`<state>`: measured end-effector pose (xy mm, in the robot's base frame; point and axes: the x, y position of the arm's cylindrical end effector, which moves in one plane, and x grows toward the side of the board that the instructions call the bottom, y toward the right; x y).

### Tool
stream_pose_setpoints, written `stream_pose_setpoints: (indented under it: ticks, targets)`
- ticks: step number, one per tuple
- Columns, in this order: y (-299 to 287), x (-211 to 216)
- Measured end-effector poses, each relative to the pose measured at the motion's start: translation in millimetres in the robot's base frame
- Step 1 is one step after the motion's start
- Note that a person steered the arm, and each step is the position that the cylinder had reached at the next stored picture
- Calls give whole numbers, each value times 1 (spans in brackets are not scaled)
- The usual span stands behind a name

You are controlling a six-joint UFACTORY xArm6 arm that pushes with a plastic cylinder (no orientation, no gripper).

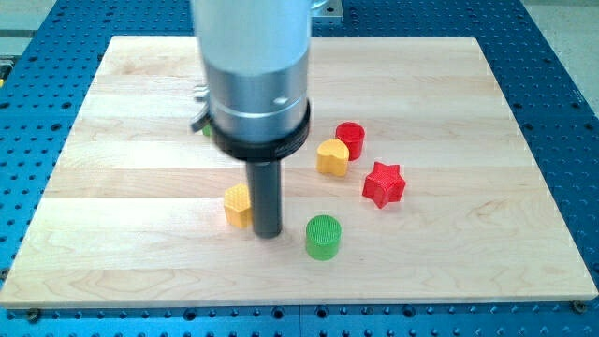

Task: Move the green circle to the bottom right of the board

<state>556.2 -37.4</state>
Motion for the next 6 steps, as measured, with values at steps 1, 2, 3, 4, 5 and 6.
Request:
stream_pose_setpoints:
  ticks: [1,2,3,4,5,6]
  targets:
    - [66,18]
    - [109,32]
    - [144,34]
    - [218,31]
    - [211,37]
    - [152,22]
